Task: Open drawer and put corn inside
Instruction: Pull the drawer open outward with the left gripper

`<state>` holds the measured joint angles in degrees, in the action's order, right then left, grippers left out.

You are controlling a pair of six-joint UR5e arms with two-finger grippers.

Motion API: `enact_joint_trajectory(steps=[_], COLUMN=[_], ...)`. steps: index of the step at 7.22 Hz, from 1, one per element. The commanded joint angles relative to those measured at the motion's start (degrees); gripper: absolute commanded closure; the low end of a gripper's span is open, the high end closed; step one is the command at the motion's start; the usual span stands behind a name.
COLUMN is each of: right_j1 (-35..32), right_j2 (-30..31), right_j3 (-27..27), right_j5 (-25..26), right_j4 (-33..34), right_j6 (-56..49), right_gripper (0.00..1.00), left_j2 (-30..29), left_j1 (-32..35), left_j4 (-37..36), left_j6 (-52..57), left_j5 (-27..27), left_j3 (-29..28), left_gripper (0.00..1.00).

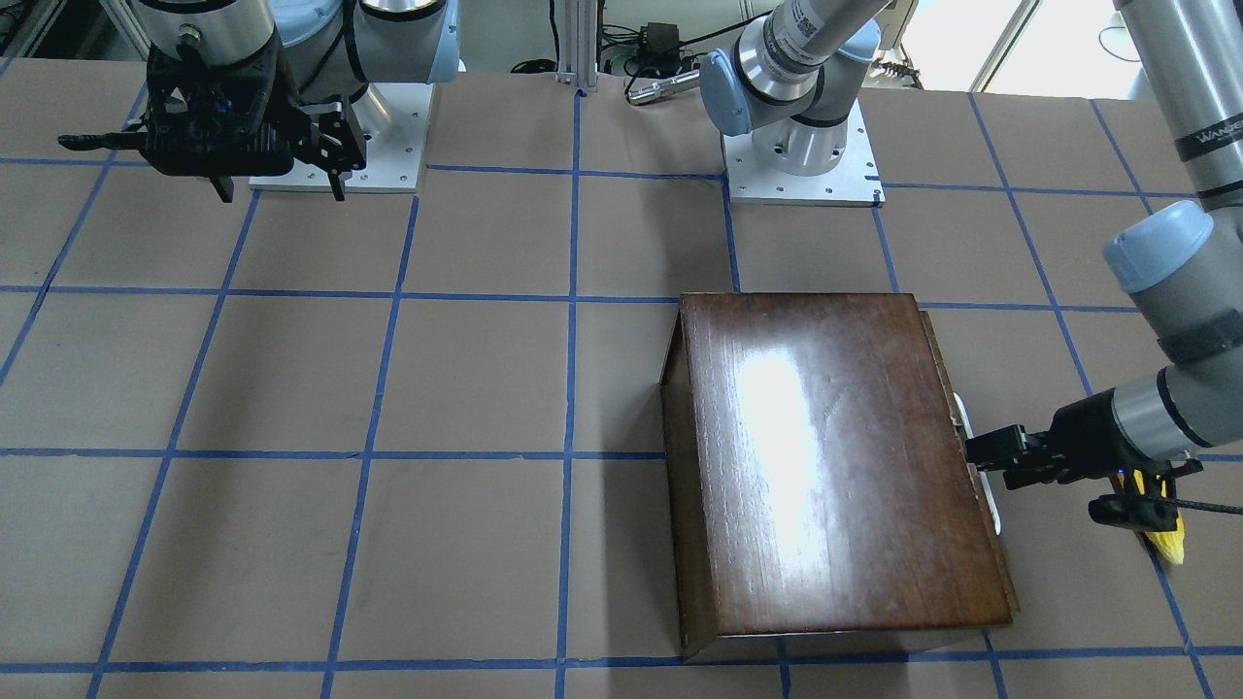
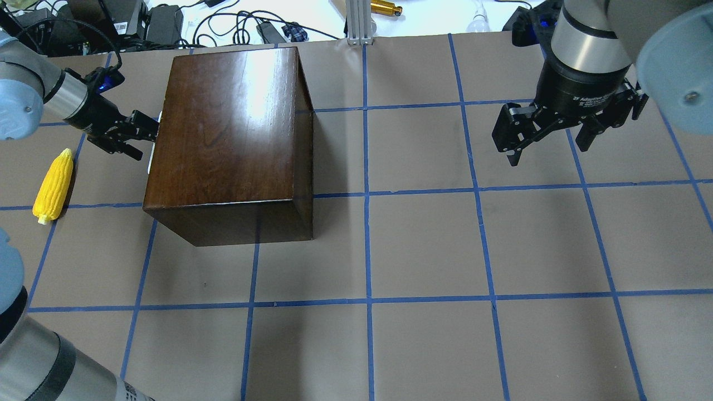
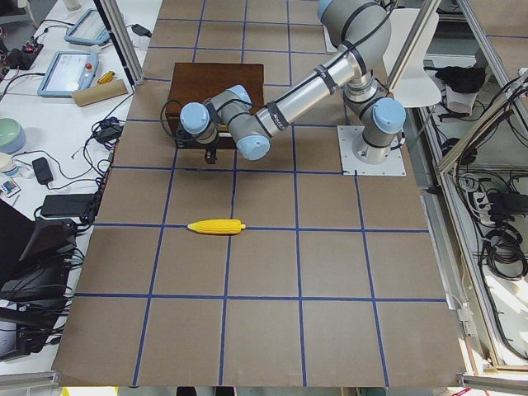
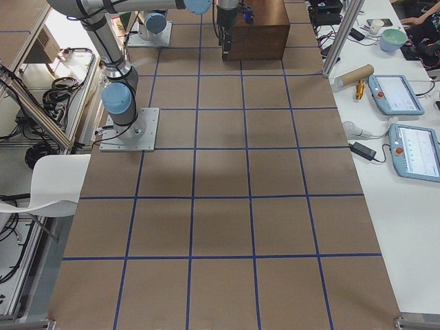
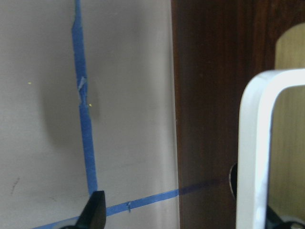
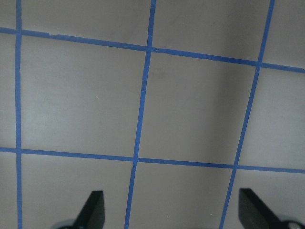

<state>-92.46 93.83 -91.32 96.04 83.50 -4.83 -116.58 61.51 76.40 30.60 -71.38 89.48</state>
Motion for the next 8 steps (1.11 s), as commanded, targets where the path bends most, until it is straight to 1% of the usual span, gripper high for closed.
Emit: enact_joint_trajectory(steps=[1,2,3,6,8], right_j1=[0.00,0.00,0.00,0.00,0.00], right_j2=[0.04,-0.05,-0.05,0.04,0.04], right_j3=[0.00,0.00,0.00,0.00,0.00], right_j5=[0.03,-0.06,-0.06,0.03,0.03], right_j4=[0.00,0.00,0.00,0.00,0.00], right_j6=[0.00,0.00,0.00,0.00,0.00], right_gripper=[0.00,0.00,0.00,0.00,0.00], left_j2=[0.04,-0.05,-0.05,0.04,-0.04], left_j1=[-3.66,-4.02,-4.64,-7.53,-8.33], left_j4=[-0.11,-0.20,-0.46,-0.90,-0.90], left_j6=[0.42,0.42,0.42,1.38,1.82], left_j5=[-0.08,-0.34,-1.91,-2.19,-2.19], left_j3=[0.08,0.00,-0.09,-0.09,-1.05], left_gripper=[0.00,0.00,0.00,0.00,0.00])
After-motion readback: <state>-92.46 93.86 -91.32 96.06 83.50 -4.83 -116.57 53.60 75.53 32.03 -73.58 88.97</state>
